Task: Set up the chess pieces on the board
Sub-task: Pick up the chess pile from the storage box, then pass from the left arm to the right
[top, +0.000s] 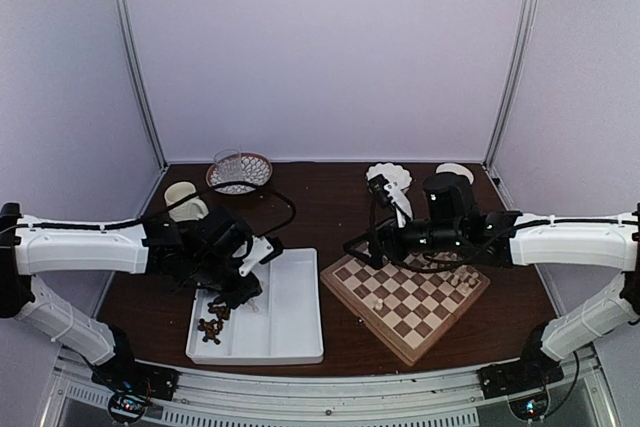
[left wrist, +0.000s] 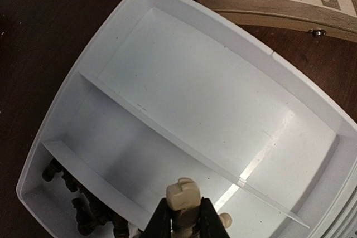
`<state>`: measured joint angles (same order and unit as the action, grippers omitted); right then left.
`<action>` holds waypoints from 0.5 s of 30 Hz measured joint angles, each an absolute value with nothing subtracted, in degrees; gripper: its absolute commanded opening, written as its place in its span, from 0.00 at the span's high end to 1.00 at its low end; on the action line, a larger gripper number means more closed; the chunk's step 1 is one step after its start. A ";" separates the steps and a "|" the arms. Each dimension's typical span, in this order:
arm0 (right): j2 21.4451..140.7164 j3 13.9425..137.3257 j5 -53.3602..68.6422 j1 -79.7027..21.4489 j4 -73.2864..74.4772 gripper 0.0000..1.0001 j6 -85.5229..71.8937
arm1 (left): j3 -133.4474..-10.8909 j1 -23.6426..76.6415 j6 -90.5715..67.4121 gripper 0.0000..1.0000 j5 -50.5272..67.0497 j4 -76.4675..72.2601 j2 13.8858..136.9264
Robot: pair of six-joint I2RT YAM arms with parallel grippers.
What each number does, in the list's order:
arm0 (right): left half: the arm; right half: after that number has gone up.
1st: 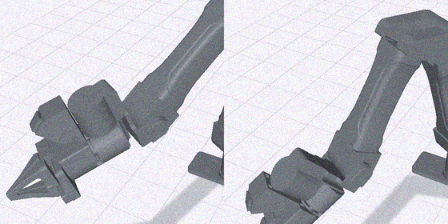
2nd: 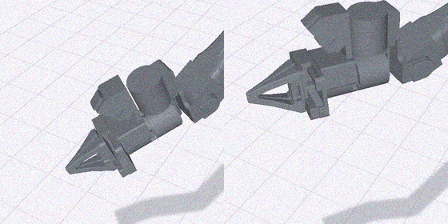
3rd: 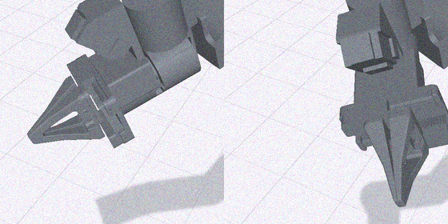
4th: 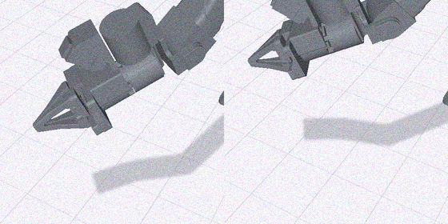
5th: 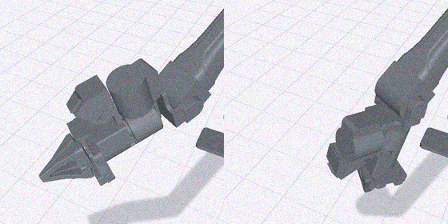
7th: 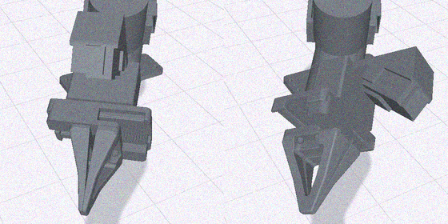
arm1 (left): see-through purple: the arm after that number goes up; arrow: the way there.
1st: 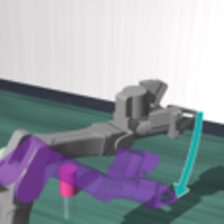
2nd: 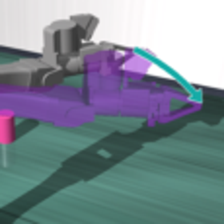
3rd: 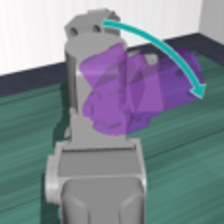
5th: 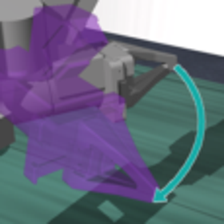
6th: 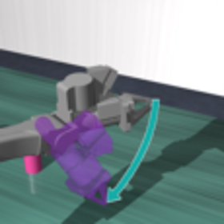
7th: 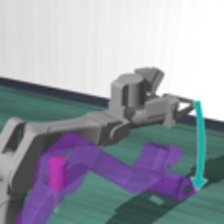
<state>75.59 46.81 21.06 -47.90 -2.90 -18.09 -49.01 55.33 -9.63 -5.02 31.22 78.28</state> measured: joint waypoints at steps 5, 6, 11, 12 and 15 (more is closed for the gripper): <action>79.66 49.36 27.22 -51.99 -4.67 0.14 -16.21 | -45.54 55.51 -8.62 0.86 1.54 26.85 71.79; 80.49 49.82 28.25 -52.80 -5.08 0.15 -15.90 | -44.84 55.51 -8.45 0.86 2.87 25.89 70.54; 84.95 51.55 32.03 -55.77 -7.55 0.29 -15.09 | -43.62 56.12 -7.62 0.87 8.67 22.70 67.64; 85.95 51.70 32.80 -56.10 -8.16 0.31 -15.09 | -43.62 56.45 -7.40 0.87 9.45 22.13 67.66; 89.19 51.99 34.92 -57.36 -10.50 0.35 -15.22 | -43.62 57.84 -6.70 0.86 11.88 21.06 67.94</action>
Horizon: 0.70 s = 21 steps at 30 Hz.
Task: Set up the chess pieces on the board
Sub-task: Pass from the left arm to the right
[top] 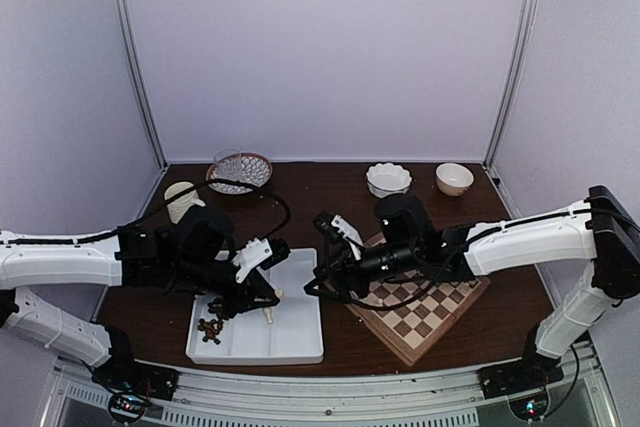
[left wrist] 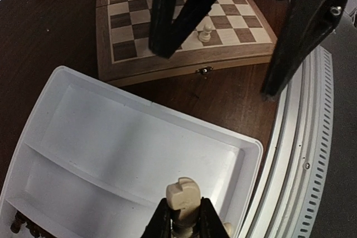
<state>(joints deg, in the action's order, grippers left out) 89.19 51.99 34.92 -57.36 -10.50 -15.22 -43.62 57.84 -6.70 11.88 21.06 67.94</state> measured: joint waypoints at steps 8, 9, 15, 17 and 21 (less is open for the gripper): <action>94.74 54.17 37.34 -61.06 -12.53 0.44 -14.55 | -43.62 60.12 -5.45 0.87 15.44 19.44 68.42; 95.37 54.54 37.52 -61.10 -13.10 0.44 -15.00 | -43.62 60.53 -5.30 0.87 15.16 19.35 68.42; 98.85 55.27 38.57 -61.04 -17.98 0.47 -20.01 | -43.62 63.26 -3.81 0.89 9.54 19.35 68.71; 100.31 55.27 39.05 -61.04 -20.10 0.54 -22.33 | -43.62 64.42 -3.14 0.89 6.92 19.38 68.93; 102.08 55.37 40.01 -61.04 -22.31 0.65 -25.76 | -43.62 67.31 -1.23 0.89 1.04 19.68 69.19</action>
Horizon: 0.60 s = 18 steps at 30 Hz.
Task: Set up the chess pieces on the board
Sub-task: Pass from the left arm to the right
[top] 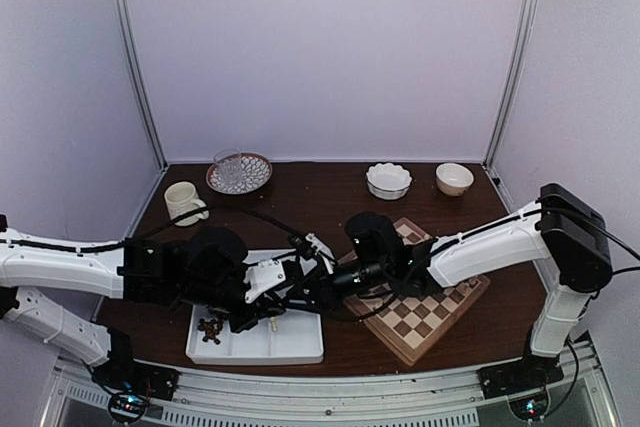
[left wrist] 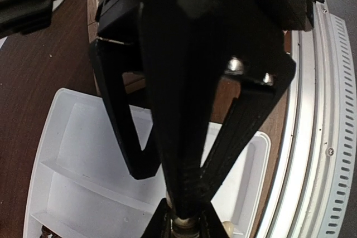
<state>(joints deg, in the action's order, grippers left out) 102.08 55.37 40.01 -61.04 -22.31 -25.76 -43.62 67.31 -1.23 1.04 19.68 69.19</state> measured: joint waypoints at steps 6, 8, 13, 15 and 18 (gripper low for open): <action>102.67 56.12 40.69 -61.04 -23.27 0.91 -27.81 | -43.62 68.99 1.04 0.77 -4.38 19.42 69.69; 102.67 56.14 40.64 -61.04 -23.27 0.96 -28.16 | -43.62 69.30 1.54 0.60 -5.76 19.29 69.82; 102.52 56.14 39.68 -60.99 -22.33 0.98 -27.40 | -43.62 69.67 1.58 0.32 -8.60 19.31 69.63; 101.84 56.14 38.24 -60.99 -20.71 0.98 -25.98 | -43.33 69.65 1.06 0.28 -9.56 19.18 68.40; 99.09 55.90 35.59 -60.99 -18.22 0.98 -23.05 | -41.74 69.65 -0.32 0.25 -10.61 18.24 63.99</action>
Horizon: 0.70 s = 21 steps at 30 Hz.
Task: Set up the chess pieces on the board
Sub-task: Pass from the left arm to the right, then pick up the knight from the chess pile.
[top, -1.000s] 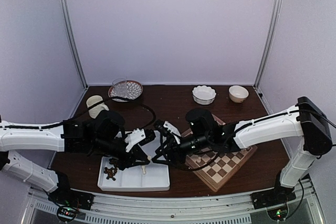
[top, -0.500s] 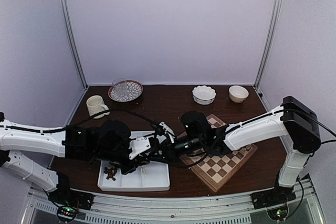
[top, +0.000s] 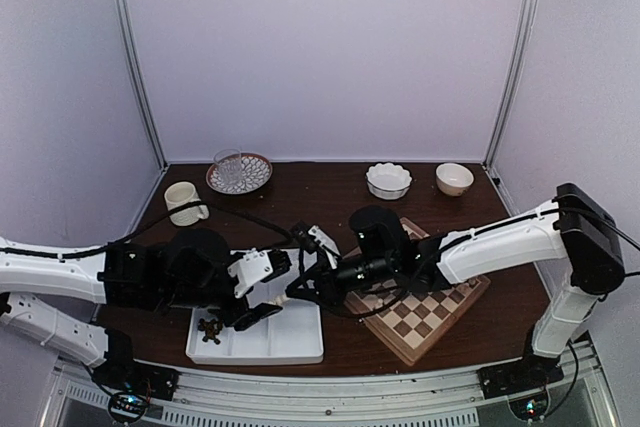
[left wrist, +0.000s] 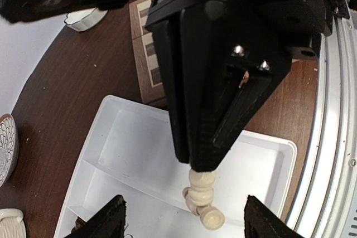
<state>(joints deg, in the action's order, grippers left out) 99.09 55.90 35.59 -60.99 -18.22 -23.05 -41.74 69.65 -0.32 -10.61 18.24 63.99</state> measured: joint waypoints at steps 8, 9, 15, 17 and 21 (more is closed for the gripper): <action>91.55 53.58 31.14 -60.99 -17.30 0.99 -17.08 | -38.44 64.90 -4.95 0.33 -5.08 15.42 56.55; 91.37 53.39 30.89 -60.99 -17.30 0.99 -16.78 | -38.33 64.07 -5.50 0.34 -3.42 15.07 56.51; 91.37 52.93 29.93 -60.99 -16.88 0.99 -16.29 | -38.13 62.46 -5.67 0.36 6.70 13.50 56.40; 91.37 52.93 29.95 -60.99 -16.93 0.99 -16.34 | -37.82 62.46 -5.37 0.39 8.40 13.19 56.05; 91.37 52.93 30.00 -60.99 -16.93 0.99 -16.36 | -37.67 62.46 -4.78 0.41 10.28 12.95 56.18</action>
